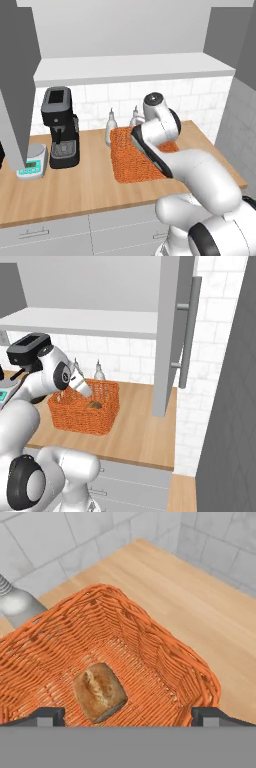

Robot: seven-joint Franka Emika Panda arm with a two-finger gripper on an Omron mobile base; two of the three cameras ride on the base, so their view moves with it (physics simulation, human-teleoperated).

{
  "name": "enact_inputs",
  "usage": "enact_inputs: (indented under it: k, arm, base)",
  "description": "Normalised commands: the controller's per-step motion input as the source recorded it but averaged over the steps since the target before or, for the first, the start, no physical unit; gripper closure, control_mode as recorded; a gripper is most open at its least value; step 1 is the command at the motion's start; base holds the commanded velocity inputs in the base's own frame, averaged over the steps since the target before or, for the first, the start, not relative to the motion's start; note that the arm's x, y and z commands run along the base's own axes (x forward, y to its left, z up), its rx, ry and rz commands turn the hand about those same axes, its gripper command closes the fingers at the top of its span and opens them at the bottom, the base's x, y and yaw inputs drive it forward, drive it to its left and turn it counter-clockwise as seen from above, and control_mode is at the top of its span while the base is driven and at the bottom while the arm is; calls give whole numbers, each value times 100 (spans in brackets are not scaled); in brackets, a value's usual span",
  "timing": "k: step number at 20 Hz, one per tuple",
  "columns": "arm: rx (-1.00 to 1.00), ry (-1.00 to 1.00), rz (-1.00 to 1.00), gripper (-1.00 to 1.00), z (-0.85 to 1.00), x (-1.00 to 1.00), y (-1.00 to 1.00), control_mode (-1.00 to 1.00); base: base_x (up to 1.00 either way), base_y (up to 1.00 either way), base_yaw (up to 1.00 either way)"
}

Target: Open the cabinet, pick up the bread from the cabinet and place it in the basket. Then move the basket to the dining counter.

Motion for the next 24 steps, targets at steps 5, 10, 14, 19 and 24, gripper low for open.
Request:
enact_inputs:
  k: [5,10,14,19,24]
  arm:
    - [0,0,5,-100,2,-10,-34,-100]
    - [5,0,5,-100,4,0,-46,-100]
    - [11,11,11,-100,4,13,-27,-100]
    - [3,15,9,-100,-5,5,-24,-100]
    - [-3,14,8,-100,-31,9,-6,-100]
  base:
    - [0,0,0]
    - [0,0,0]
    - [0,0,0]
    - [0,0,0]
    - [0,0,0]
